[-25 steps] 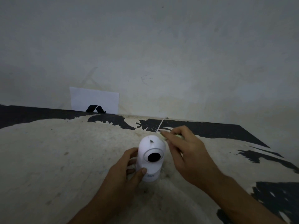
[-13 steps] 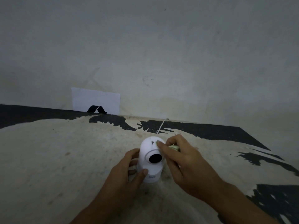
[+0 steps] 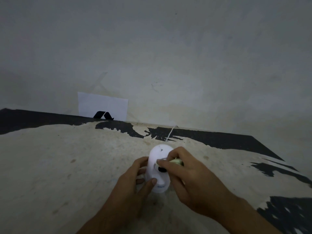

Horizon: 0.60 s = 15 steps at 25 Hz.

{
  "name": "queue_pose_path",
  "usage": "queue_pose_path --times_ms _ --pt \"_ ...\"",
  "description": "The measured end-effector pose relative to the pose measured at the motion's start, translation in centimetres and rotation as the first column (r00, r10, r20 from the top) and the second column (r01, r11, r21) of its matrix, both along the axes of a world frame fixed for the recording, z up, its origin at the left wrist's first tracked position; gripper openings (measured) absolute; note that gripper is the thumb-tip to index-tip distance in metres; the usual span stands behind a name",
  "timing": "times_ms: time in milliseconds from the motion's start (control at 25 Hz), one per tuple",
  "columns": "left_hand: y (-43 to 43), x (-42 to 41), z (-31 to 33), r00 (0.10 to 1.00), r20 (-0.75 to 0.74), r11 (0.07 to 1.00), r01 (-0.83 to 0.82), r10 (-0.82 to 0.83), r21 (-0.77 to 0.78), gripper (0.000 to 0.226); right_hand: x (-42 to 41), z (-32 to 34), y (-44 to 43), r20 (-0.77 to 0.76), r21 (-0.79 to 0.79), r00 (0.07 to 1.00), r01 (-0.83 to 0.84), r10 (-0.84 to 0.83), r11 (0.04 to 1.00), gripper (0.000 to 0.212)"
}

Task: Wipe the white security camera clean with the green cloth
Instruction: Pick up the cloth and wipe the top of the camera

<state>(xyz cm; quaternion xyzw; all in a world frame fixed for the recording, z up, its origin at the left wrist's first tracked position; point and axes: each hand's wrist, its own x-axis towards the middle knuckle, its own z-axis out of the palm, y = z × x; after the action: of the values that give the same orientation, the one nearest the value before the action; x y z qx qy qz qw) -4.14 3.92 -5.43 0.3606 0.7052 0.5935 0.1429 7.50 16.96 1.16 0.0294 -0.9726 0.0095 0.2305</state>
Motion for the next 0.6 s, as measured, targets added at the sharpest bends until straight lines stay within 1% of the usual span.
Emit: queue_pose_path --times_ms 80,160,240,320,360,400,440,480,560,600 --pt "-0.1 0.0 -0.1 0.999 -0.038 1.0 0.007 -0.007 0.013 0.058 -0.5 0.3 0.8 -0.121 -0.095 0.992 0.034 -0.045 0.995 0.036" --pt "-0.2 0.0 -0.2 0.999 -0.052 1.0 0.003 -0.002 0.017 0.058 -1.0 0.2 1.1 -0.181 -0.118 0.976 0.101 -0.121 0.988 0.037" --pt "-0.1 -0.2 -0.2 0.999 -0.042 1.0 0.009 -0.009 0.014 0.051 -1.3 -0.1 0.6 -0.124 -0.049 0.982 0.14 -0.145 0.989 0.036" --pt "0.1 -0.1 0.0 1.0 -0.023 1.0 0.013 -0.012 0.012 0.049 -1.3 -0.3 -0.2 -0.012 0.073 0.995 0.102 -0.101 0.992 0.046" --pt "0.2 -0.2 0.0 1.0 -0.01 1.0 0.007 -0.007 0.013 0.051 -1.3 -0.2 -0.5 0.068 0.093 0.996 0.057 -0.063 0.994 0.05" --pt "0.2 -0.2 0.0 1.0 0.007 1.0 -0.001 0.001 0.005 0.054 -1.2 0.1 -0.5 0.119 0.095 0.993 0.014 -0.026 0.995 0.048" --pt "0.2 -0.2 0.0 1.0 0.011 1.0 -0.004 0.004 0.006 0.056 -1.2 0.5 -0.4 0.11 0.077 0.994 -0.016 0.008 0.997 0.043" --pt "0.1 -0.2 -0.1 1.0 -0.005 1.0 0.002 -0.002 0.015 0.055 -1.2 0.8 0.0 0.041 0.034 0.999 -0.008 0.006 0.999 0.038" --pt "0.0 -0.2 -0.2 0.998 -0.058 1.0 0.015 -0.014 0.017 0.051 -1.5 0.9 1.3 -0.155 -0.122 0.985 0.057 -0.075 0.991 0.041" --pt "-0.1 -0.2 -0.2 0.997 -0.075 1.0 0.014 -0.014 0.009 0.051 -1.6 1.0 1.9 -0.19 -0.195 0.974 0.089 -0.127 0.977 0.042"
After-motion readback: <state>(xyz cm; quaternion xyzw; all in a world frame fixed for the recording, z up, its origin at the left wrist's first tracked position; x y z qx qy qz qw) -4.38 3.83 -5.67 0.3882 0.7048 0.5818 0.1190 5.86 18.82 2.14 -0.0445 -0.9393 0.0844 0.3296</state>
